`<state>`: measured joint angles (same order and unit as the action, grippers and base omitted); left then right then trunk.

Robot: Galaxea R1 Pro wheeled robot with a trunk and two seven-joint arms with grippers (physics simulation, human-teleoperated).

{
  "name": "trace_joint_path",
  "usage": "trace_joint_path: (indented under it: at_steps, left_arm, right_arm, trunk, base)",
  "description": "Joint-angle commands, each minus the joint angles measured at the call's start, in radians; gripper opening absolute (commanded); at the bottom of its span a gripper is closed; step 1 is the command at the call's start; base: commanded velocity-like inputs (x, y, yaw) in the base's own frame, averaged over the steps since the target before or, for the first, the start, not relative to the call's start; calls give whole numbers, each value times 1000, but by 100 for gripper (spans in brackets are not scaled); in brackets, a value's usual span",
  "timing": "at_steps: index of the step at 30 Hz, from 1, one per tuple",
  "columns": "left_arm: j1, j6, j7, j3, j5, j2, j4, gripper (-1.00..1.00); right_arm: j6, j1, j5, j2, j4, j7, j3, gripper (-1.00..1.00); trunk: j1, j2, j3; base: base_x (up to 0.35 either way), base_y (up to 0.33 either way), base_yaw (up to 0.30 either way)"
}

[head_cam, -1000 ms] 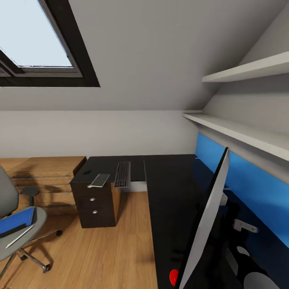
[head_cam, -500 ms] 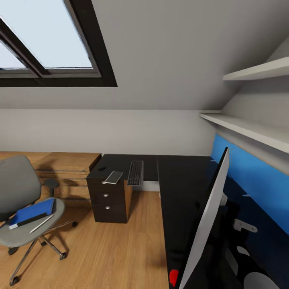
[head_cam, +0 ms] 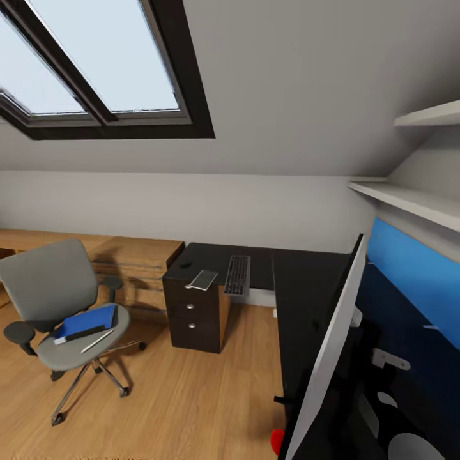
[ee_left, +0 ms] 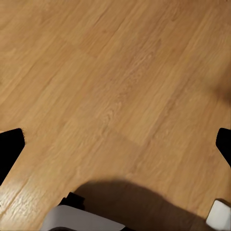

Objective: In the bedroom, organize the workspace by keeping the computer under the desk, ensuring the monitor is on the desk, placing the keyboard on the desk next to the monitor, placing the mouse on the desk next to the keyboard, moving the folder from the swivel chair onto the desk next to the mouse, stacking the notebook on top of the folder with the pen on top of the notebook, and positioning the swivel chair next to the desk.

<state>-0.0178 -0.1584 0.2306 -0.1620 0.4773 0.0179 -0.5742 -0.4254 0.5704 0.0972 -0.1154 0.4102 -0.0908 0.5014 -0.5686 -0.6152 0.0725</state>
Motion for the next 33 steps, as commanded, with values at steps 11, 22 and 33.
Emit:
trace_joint_path:
  at_steps: [11, 22, 33]
  left_arm:
    - [-1, -6, 7, -8, 10, -1, 0, 100]
    - [-2, -6, 7, -8, 10, -1, 0, 100]
    - [-1, -6, 7, -8, 10, -1, 0, 100]
  right_arm:
    - [-3, 2, 15, 0, 1, -2, 5, -100]
    - [-3, 2, 15, 0, 1, -1, 5, -100]
    - [-3, 2, 15, -1, 0, -1, 5, -100]
  trunk:
    - [0, -2, 2]
    - [0, -2, 2]
    - [0, -2, 2]
  base:
    - [-75, -118, 109]
    - [-28, -35, 3]
    - [-128, -84, 0]
